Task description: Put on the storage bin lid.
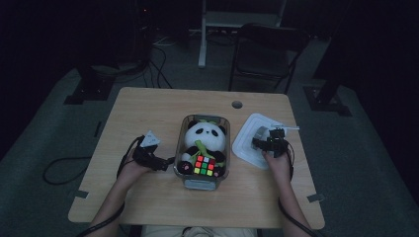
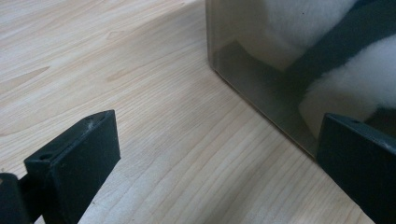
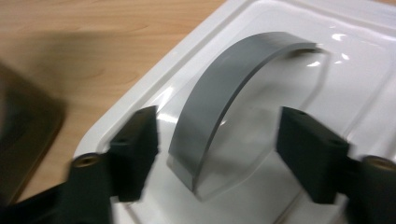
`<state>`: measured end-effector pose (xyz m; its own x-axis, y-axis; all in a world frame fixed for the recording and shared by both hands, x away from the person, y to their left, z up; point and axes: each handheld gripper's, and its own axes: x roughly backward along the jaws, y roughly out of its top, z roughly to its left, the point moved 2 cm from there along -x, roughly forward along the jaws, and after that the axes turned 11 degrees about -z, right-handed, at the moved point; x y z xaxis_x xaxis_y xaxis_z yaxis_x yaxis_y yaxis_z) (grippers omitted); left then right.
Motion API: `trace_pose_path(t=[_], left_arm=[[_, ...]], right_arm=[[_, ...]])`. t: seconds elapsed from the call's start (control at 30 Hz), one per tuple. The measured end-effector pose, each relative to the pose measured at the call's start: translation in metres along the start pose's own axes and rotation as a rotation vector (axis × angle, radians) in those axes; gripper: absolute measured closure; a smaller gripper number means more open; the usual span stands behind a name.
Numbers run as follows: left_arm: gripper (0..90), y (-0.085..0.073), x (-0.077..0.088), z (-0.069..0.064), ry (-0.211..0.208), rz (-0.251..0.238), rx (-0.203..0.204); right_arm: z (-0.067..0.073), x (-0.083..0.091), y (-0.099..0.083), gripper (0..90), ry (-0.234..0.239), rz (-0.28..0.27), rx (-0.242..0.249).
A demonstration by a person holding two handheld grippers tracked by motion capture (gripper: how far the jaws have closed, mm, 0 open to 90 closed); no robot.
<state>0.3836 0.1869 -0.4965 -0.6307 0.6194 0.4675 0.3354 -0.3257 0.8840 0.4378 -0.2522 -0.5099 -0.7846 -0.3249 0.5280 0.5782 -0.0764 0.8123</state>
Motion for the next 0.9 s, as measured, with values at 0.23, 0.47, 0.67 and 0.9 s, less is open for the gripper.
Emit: trace_pose_path(t=[0.23, 0.47, 0.67, 0.9], left_arm=[[0.9, 0.000, -0.005, -0.001, 0.007, 0.004, -0.012], [0.9, 0.000, -0.008, -0.007, -0.011, 0.007, -0.031], [0.9, 0.003, -0.011, -0.011, -0.012, 0.006, -0.051], [0.9, 0.005, -0.011, -0.012, -0.006, 0.006, -0.052]], right_arm=[[0.019, -0.012, -0.006, 15.4, -0.126, -0.031, 0.004], [0.021, -0.021, -0.009, 40.5, -0.191, -0.031, 0.034], [0.017, -0.015, -0.008, 64.0, -0.166, -0.050, 0.047], [0.010, 0.002, -0.002, 69.9, -0.117, -0.079, 0.045]])
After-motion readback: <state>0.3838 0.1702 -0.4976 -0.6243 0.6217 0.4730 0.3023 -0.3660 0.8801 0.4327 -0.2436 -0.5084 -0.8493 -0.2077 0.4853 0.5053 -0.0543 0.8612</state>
